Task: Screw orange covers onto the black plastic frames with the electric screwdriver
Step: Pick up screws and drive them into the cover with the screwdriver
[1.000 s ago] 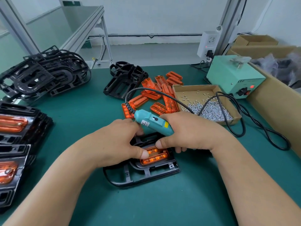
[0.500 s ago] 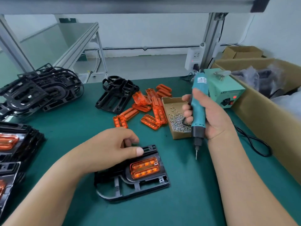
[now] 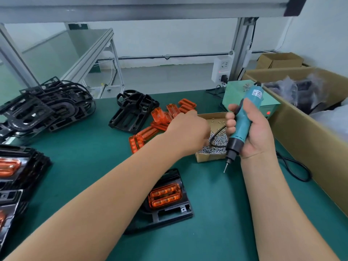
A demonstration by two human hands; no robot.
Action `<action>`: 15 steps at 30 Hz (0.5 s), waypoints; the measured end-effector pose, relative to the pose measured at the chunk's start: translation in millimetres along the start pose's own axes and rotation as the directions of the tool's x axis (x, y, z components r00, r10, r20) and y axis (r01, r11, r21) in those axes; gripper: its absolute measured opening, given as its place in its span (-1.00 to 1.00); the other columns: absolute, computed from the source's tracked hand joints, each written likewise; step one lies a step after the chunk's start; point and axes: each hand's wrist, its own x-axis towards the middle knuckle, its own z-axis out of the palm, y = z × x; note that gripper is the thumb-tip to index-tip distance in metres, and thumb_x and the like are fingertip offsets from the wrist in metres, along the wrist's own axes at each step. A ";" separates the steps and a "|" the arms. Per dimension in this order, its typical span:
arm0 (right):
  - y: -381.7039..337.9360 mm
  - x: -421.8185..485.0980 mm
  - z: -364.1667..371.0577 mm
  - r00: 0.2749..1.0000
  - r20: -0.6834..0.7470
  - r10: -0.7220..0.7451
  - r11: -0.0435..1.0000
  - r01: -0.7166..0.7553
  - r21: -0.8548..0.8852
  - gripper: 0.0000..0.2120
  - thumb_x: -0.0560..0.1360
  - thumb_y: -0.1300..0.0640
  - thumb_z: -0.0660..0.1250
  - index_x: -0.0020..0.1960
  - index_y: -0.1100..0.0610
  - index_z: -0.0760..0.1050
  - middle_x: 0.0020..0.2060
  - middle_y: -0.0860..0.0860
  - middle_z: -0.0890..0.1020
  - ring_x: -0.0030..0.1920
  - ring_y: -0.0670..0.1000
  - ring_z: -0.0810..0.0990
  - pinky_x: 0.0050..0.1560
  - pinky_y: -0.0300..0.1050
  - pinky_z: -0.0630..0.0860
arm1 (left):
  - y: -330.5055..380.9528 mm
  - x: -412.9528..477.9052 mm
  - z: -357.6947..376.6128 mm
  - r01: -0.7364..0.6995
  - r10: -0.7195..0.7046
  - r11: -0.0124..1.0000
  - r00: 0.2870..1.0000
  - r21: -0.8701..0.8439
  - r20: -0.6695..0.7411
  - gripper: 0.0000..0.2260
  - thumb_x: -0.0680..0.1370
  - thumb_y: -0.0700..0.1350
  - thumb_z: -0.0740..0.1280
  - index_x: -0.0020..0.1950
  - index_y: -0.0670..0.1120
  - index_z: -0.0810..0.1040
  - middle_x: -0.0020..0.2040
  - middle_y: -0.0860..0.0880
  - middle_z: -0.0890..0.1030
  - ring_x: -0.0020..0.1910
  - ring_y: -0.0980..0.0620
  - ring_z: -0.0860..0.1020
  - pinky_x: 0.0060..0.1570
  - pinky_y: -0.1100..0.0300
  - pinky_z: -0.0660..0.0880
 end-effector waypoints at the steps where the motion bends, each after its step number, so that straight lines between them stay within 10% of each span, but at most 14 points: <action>1: 0.6 0.2 0.1 1.000 0.000 0.002 1.000 -0.002 -0.002 -0.66 0.68 -0.10 0.27 0.03 0.19 0.56 -0.28 0.05 0.57 -0.42 -0.11 0.53 -0.46 -0.31 0.50 | 2.0 4.1 1.1 -0.013 0.011 0.999 0.999 0.046 0.039 -0.80 0.60 0.11 0.38 0.09 0.05 0.72 -0.12 0.00 0.57 0.07 -0.10 0.47 -0.09 0.04 0.35; 15: 5.3 -0.3 4.4 0.999 0.036 0.005 1.000 -0.005 -0.022 -0.72 0.65 -0.05 0.32 0.05 0.18 0.56 -0.28 0.05 0.57 -0.41 -0.09 0.51 -0.44 -0.29 0.51 | -1.1 6.6 16.3 -0.003 0.003 0.997 1.000 -0.071 0.000 -0.85 0.59 -0.09 0.36 0.05 0.13 0.68 -0.31 0.08 0.41 -0.09 -0.09 0.49 -0.12 0.05 0.27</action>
